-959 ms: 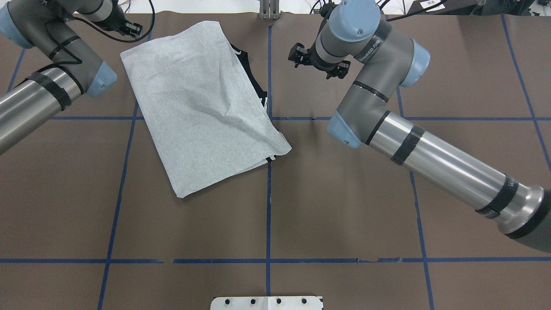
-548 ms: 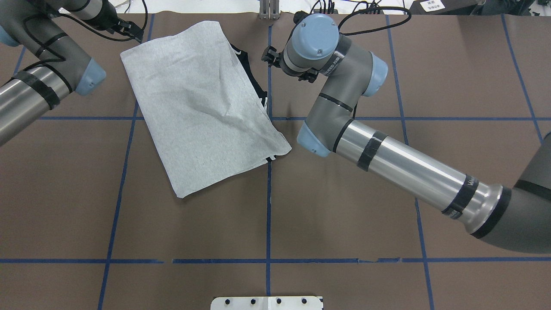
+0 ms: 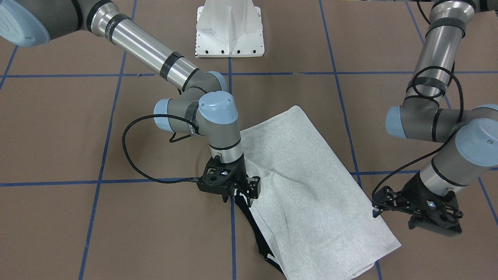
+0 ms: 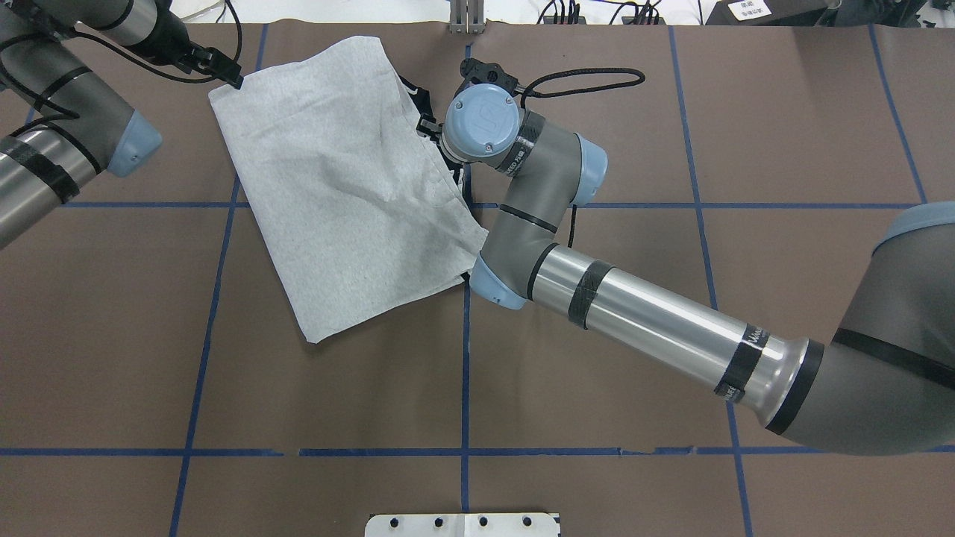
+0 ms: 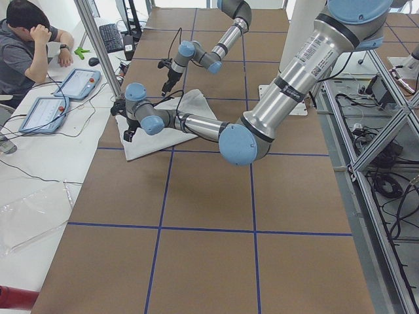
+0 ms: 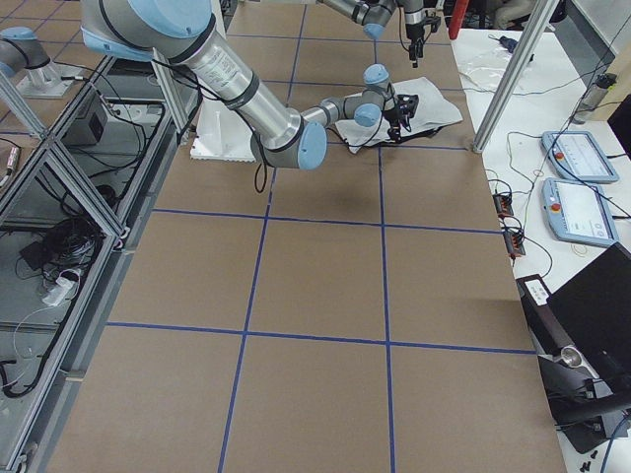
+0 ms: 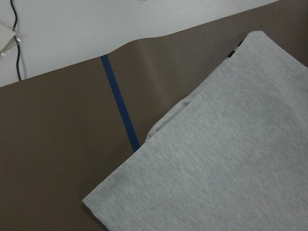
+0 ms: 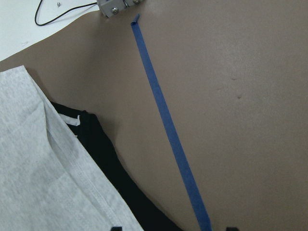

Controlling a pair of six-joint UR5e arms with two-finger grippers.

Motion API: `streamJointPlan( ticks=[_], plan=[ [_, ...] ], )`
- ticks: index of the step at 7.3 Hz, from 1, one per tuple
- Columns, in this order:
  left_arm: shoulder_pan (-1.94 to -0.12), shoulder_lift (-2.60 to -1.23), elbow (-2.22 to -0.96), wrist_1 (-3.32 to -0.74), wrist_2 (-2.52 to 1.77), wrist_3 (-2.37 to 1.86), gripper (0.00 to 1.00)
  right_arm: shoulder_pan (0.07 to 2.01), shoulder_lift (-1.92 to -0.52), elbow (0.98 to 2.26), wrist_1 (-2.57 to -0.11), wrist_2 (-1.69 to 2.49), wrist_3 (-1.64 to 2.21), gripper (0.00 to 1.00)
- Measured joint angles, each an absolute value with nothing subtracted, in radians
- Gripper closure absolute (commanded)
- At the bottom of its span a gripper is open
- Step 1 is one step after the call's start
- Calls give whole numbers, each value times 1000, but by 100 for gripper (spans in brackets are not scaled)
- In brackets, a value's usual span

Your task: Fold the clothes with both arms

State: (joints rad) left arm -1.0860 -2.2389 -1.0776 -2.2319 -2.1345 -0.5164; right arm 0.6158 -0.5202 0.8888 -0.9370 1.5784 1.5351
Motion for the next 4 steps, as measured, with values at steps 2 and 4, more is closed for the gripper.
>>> streamJointPlan(
  ticks=[2, 4],
  plan=[
    [-1086, -2238, -1078, -2232, -2135, -517, 0, 602, -521, 877, -936, 1567, 1530, 39],
    [-1086, -2238, -1078, -2233, -2135, -517, 0, 594, -521, 871, -936, 1560, 1528, 63]
  ],
)
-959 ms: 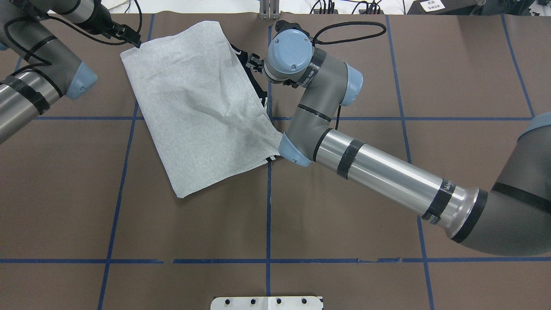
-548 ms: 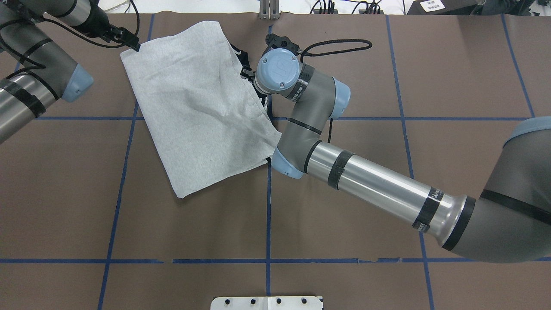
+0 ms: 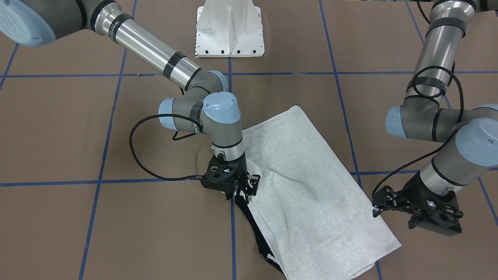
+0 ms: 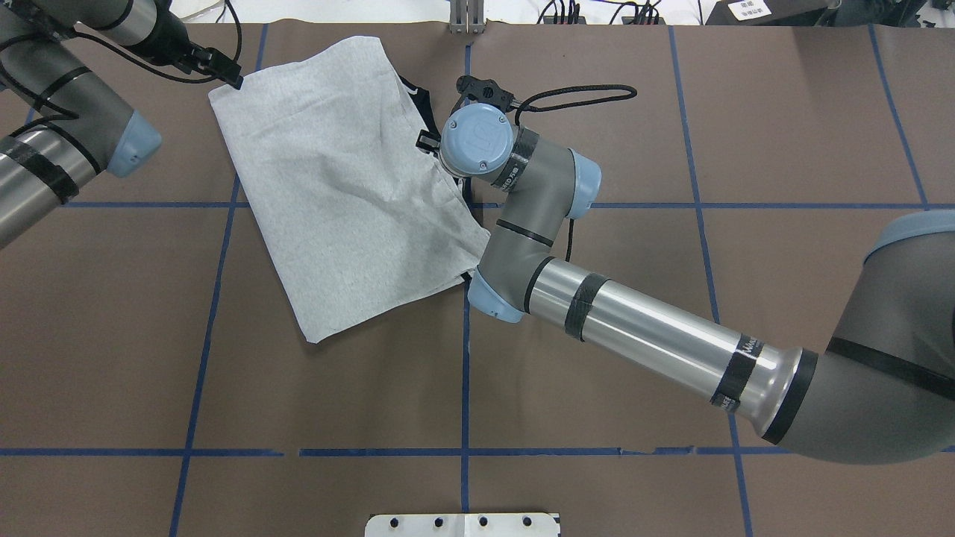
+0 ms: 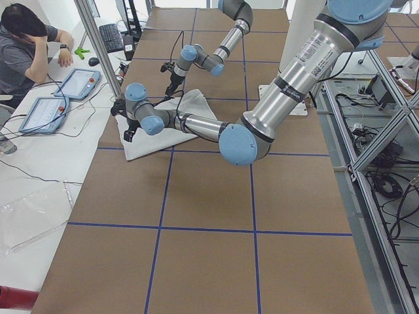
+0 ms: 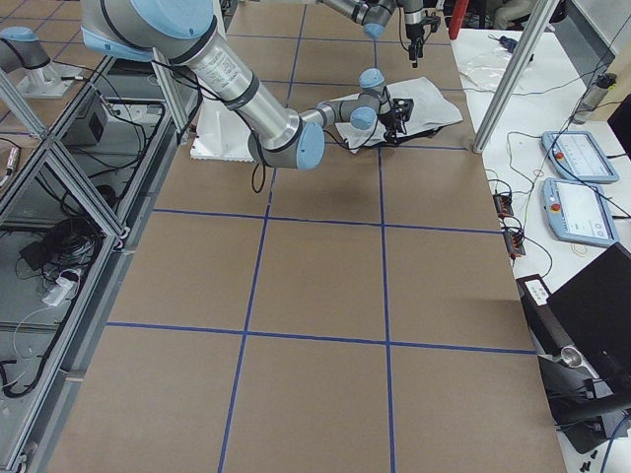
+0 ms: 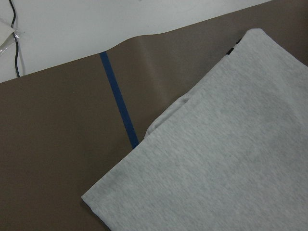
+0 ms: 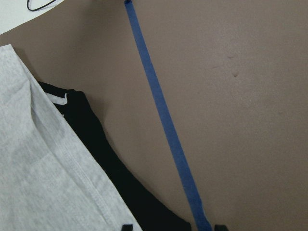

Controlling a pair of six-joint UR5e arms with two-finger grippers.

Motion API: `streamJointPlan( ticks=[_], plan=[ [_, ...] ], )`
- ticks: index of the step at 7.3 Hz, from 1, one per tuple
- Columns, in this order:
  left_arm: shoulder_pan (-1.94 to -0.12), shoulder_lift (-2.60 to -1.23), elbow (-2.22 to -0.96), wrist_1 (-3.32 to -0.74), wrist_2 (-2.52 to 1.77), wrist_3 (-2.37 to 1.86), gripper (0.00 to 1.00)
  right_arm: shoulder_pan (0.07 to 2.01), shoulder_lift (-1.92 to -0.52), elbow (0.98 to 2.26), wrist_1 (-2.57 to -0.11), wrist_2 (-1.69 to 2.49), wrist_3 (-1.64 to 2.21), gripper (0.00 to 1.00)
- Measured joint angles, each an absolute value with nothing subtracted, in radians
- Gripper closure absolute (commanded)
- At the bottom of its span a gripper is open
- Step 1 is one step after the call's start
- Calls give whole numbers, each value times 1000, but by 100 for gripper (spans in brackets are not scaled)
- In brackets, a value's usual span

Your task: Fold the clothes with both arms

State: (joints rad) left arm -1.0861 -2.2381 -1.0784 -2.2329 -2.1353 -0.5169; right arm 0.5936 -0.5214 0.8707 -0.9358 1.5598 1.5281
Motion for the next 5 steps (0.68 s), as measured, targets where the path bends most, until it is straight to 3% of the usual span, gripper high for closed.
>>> streamJointPlan(
  ticks=[1, 5],
  plan=[
    [-1086, -2238, -1078, -2233, -2135, -517, 0, 591, -521, 870, -936, 1559, 1528, 100],
    [-1086, -2238, -1078, -2232, -2134, -517, 0, 589, -521, 872, -941, 1566, 1507, 100]
  ],
)
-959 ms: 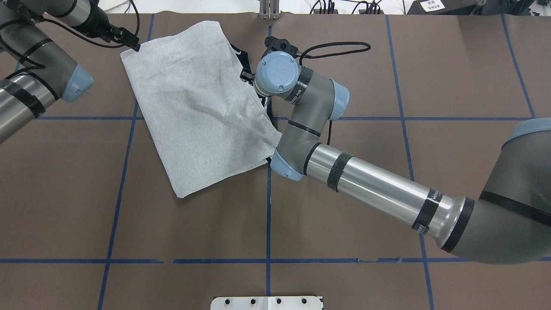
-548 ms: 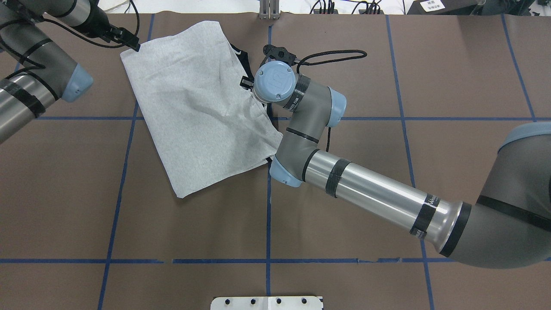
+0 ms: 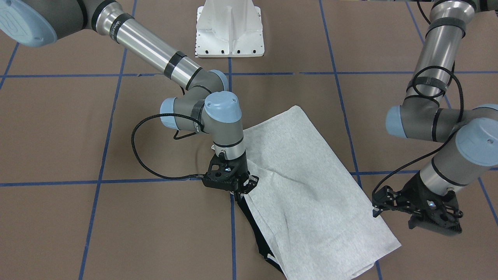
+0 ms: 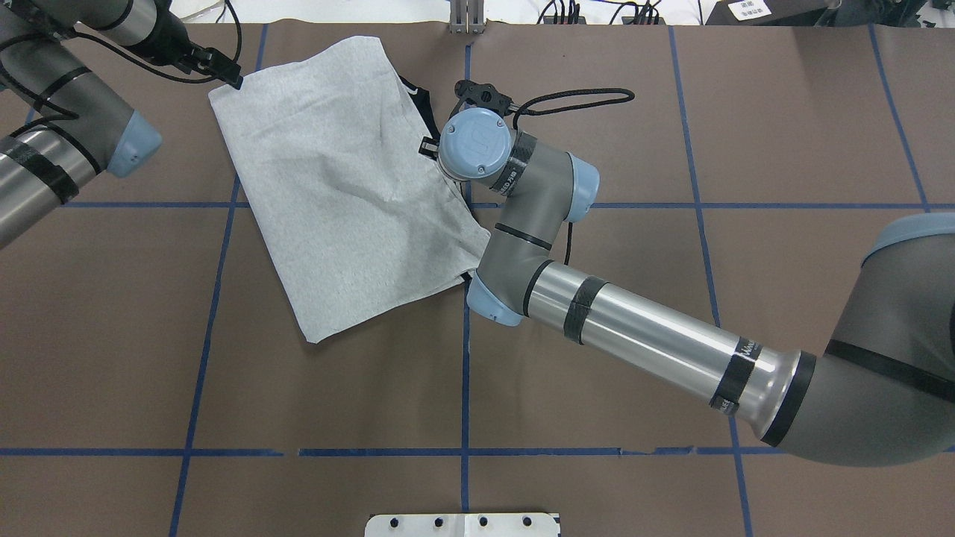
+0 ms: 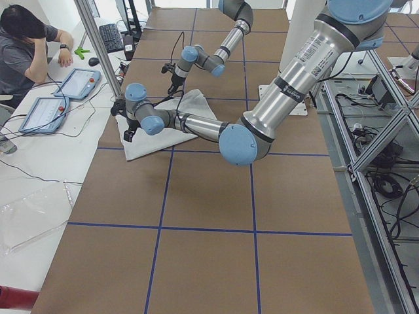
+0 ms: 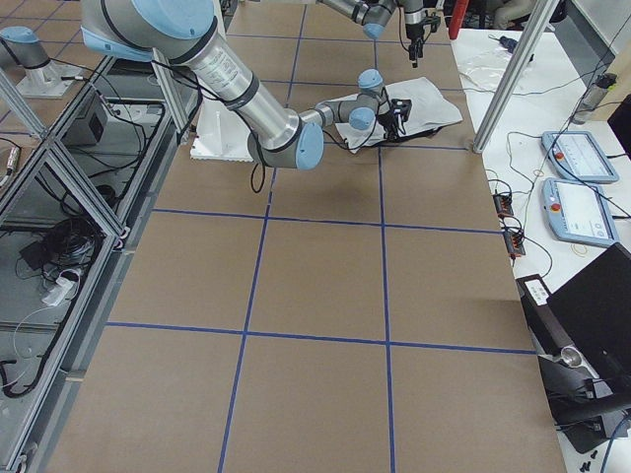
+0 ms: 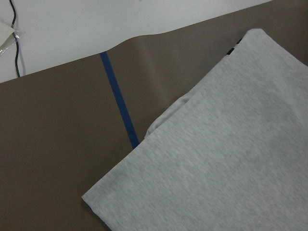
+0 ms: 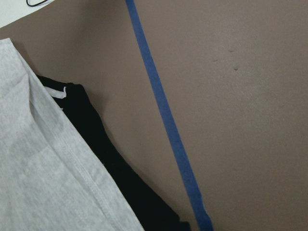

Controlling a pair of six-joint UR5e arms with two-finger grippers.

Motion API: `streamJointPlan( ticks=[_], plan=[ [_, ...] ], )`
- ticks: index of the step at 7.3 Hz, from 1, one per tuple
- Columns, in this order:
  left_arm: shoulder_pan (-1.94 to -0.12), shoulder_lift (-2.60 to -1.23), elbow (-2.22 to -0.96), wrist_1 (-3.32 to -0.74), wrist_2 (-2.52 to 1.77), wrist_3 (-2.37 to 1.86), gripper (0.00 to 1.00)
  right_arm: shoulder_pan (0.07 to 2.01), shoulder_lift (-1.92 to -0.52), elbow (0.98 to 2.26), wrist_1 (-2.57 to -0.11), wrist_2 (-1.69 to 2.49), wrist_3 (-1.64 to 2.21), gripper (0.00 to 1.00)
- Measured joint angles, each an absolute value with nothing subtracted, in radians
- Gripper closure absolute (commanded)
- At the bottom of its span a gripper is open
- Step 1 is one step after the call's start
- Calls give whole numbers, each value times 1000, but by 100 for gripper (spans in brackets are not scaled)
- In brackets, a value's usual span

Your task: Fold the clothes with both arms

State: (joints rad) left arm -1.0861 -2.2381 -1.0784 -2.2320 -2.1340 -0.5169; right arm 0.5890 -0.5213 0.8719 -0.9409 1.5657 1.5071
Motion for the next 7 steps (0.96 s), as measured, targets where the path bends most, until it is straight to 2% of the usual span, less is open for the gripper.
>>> streamJointPlan(
  ticks=[2, 3, 5, 7],
  plan=[
    [-1086, -2238, -1078, -2232, -2134, -517, 0, 590, -540, 949, -988, 1585, 1502, 100],
    [-1086, -2237, -1078, -2232, -2134, -517, 0, 587, -588, 1071, -1070, 1591, 1502, 100],
    [-1086, -2237, -1078, -2232, -2134, -517, 0, 553, -787, 1388, -1197, 1590, 1507, 100],
    [-1086, -2237, -1078, -2233, -2135, -517, 0, 497, -969, 1616, -1259, 1550, 1511, 100]
  ],
)
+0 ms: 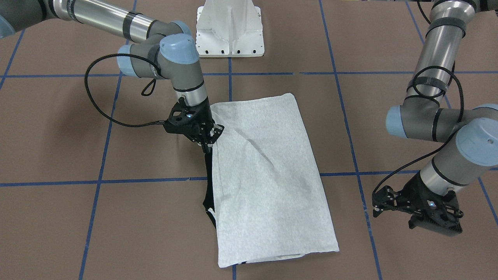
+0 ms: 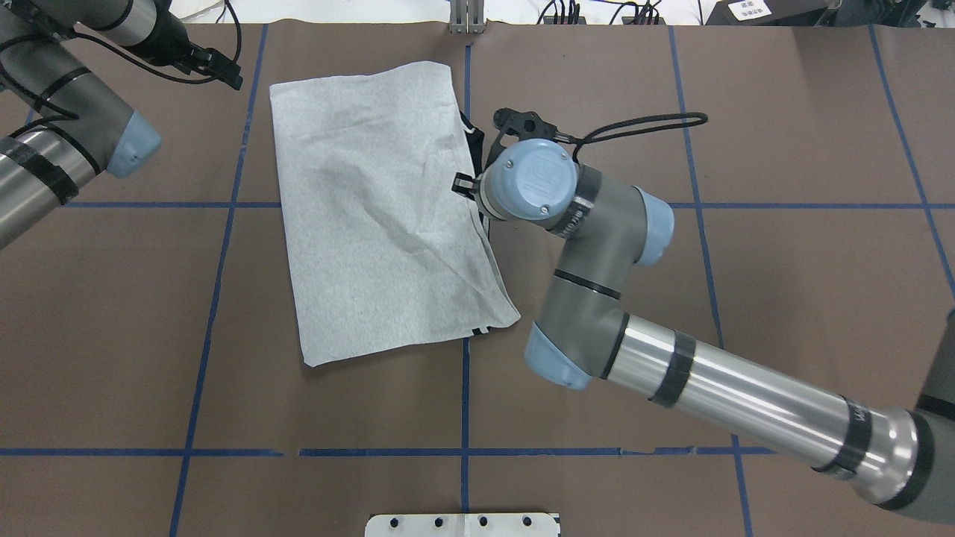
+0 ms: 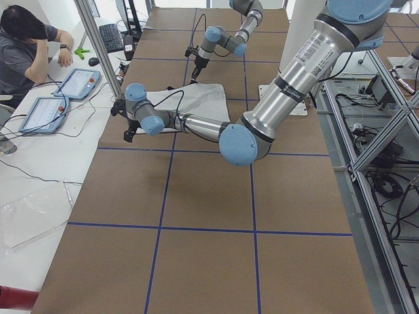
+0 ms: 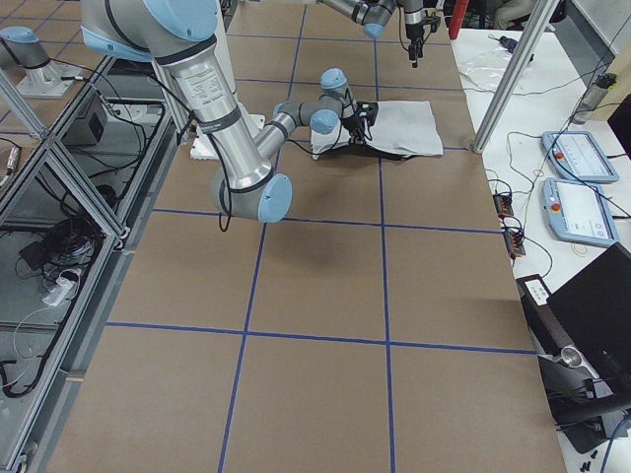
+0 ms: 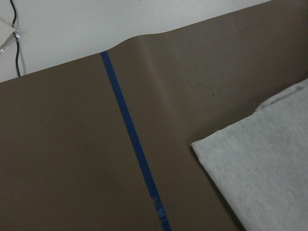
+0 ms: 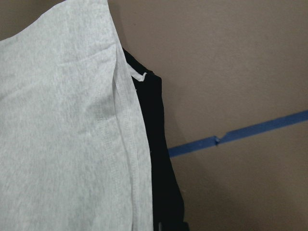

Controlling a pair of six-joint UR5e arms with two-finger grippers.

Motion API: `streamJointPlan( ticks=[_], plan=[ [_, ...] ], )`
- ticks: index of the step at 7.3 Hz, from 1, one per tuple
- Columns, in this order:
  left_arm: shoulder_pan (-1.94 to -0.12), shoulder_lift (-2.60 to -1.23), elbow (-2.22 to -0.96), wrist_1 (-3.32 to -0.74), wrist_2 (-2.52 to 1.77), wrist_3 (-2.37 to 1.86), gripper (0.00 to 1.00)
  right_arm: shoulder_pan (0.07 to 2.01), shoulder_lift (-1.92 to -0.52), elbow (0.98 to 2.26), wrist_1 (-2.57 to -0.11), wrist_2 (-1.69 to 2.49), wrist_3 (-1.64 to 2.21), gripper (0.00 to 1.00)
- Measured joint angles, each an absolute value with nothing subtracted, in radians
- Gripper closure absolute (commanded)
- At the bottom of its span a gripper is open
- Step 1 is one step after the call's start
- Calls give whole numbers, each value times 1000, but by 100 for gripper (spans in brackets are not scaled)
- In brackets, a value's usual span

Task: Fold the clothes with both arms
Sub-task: 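Pull the shirt toward the robot with the right gripper while the left arm lowers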

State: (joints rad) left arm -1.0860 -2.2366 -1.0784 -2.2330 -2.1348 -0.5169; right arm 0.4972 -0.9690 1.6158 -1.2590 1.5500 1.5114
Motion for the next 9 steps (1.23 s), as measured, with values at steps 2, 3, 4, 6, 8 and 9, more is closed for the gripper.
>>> streamJointPlan(
  ticks=[2, 3, 4, 6, 8, 9],
  plan=[
    [-1086, -2237, -1078, -2233, -2134, -517, 0, 448, -1053, 1690, -1275, 1499, 1512, 1],
    [-1086, -2236, -1078, -2233, -2134, -517, 0, 442, -1076, 1700, -1276, 1485, 1512, 0],
    [-1087, -2235, -1078, -2233, -2134, -517, 0, 440, -1087, 1711, -1282, 1478, 1507, 0],
    [-1086, -2231, -1078, -2233, -2135, -517, 0, 453, -1061, 1729, -1328, 1521, 1492, 0],
    [-1086, -2230, -1080, -2233, -2153, -523, 0, 458, -1046, 1765, -1339, 1571, 1507, 0],
    [-1087, -2219, -1101, -2233, -2192, -543, 0, 451, -1061, 1811, -1340, 1586, 1549, 0]
  ],
)
